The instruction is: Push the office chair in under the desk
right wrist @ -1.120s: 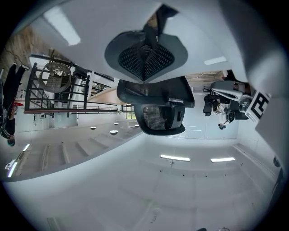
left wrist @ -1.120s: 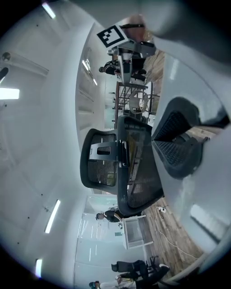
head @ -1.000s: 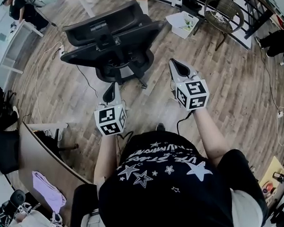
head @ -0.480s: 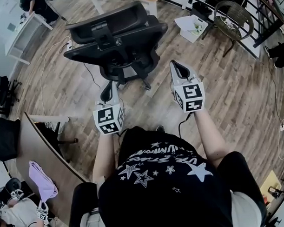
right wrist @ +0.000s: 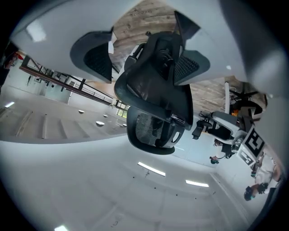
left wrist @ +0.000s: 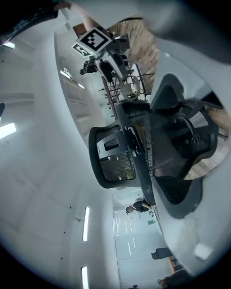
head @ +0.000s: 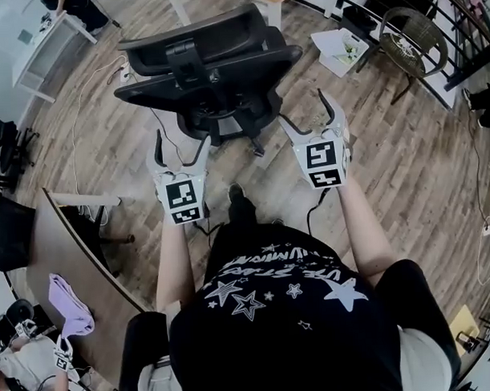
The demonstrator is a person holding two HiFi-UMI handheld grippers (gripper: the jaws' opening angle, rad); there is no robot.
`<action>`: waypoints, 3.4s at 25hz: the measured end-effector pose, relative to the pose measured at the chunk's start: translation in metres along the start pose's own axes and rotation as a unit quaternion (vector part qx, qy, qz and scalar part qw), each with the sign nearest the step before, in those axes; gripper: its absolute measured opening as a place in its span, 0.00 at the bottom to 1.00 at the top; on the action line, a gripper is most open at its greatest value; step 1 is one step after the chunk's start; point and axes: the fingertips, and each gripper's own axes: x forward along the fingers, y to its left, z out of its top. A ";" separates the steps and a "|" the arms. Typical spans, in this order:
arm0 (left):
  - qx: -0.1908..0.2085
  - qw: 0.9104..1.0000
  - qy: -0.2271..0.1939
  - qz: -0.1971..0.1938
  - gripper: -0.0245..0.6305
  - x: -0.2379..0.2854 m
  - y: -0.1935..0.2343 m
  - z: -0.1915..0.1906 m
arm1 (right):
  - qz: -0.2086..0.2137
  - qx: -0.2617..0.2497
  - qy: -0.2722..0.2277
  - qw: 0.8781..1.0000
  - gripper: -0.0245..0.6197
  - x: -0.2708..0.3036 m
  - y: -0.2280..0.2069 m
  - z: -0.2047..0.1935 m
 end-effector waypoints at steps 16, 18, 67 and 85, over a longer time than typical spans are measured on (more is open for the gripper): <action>0.233 0.965 0.070 0.097 0.75 0.076 0.120 -0.017 | -0.052 -0.187 0.054 0.980 0.71 0.095 -0.024 0.020; 0.259 0.956 0.082 0.108 0.75 0.084 0.136 -0.018 | -0.055 -0.213 0.057 0.974 0.71 0.105 -0.026 0.022; 0.379 0.920 0.041 0.089 0.45 0.290 0.255 -0.032 | -0.069 -0.305 0.096 0.945 0.46 0.311 -0.032 0.058; 0.363 0.927 0.064 0.068 0.47 0.451 0.368 -0.027 | -0.036 -0.312 0.132 0.940 0.43 0.471 -0.042 0.111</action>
